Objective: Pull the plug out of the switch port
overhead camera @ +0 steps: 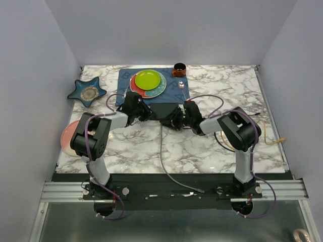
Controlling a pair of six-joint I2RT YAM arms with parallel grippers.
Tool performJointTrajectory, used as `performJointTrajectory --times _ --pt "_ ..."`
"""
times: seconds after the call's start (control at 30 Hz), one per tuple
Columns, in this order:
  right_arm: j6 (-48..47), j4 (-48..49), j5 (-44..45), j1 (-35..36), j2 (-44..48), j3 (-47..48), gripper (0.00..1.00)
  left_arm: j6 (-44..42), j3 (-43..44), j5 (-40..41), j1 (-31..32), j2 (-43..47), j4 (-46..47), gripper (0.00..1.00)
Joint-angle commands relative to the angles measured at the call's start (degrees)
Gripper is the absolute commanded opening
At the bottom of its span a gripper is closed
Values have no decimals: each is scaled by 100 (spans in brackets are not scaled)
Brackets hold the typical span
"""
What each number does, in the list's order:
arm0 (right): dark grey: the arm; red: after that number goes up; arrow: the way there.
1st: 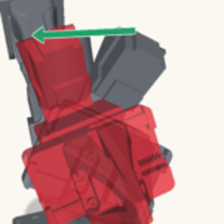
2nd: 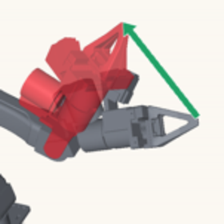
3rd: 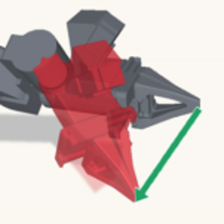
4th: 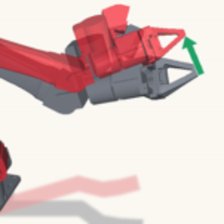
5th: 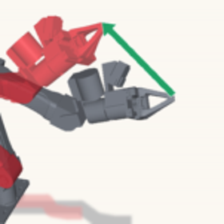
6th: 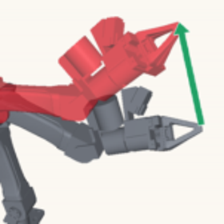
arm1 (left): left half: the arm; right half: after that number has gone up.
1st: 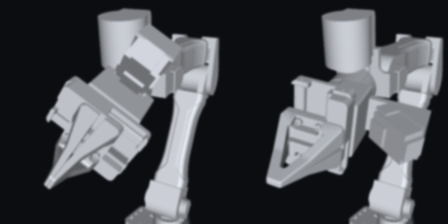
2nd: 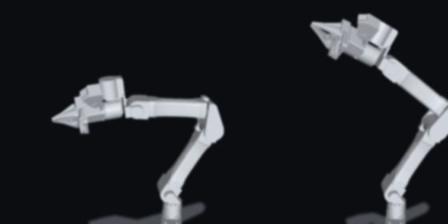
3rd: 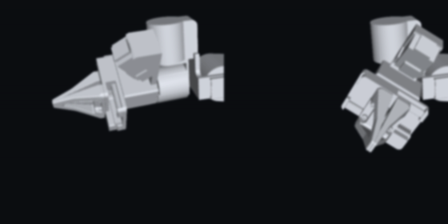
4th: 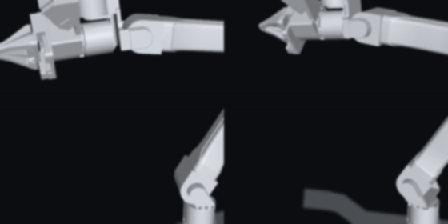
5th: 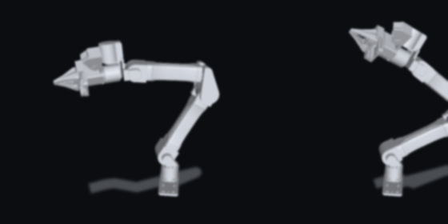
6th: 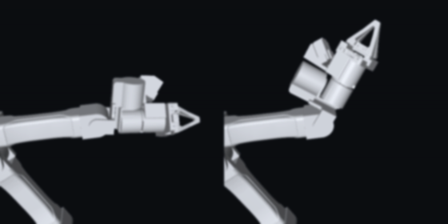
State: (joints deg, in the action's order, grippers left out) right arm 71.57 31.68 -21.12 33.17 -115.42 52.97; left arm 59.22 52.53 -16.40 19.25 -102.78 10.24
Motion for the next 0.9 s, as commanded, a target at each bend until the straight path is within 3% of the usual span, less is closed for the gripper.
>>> performJointTrajectory --times 0.0,0.17,0.3,0.43,0.67,0.87 --pt "551 277 249 -12 -367 -120 37 -16 -129 -82 27 21 -128 22" --pt "753 436 223 -30 -455 -129 37 2 -173 -91 27 13 -110 22" --pt "543 -38 311 -30 -359 72 41 2 -156 -91 27 21 -110 22" --pt "-10 -1118 503 -30 -183 372 41 2 -51 -74 9 83 -119 22" --pt "-977 -2200 566 -30 54 627 41 -183 556 76 -114 162 -496 22" --pt "-1952 -3018 1197 -21 905 163 43 -297 828 242 -254 250 -699 23"
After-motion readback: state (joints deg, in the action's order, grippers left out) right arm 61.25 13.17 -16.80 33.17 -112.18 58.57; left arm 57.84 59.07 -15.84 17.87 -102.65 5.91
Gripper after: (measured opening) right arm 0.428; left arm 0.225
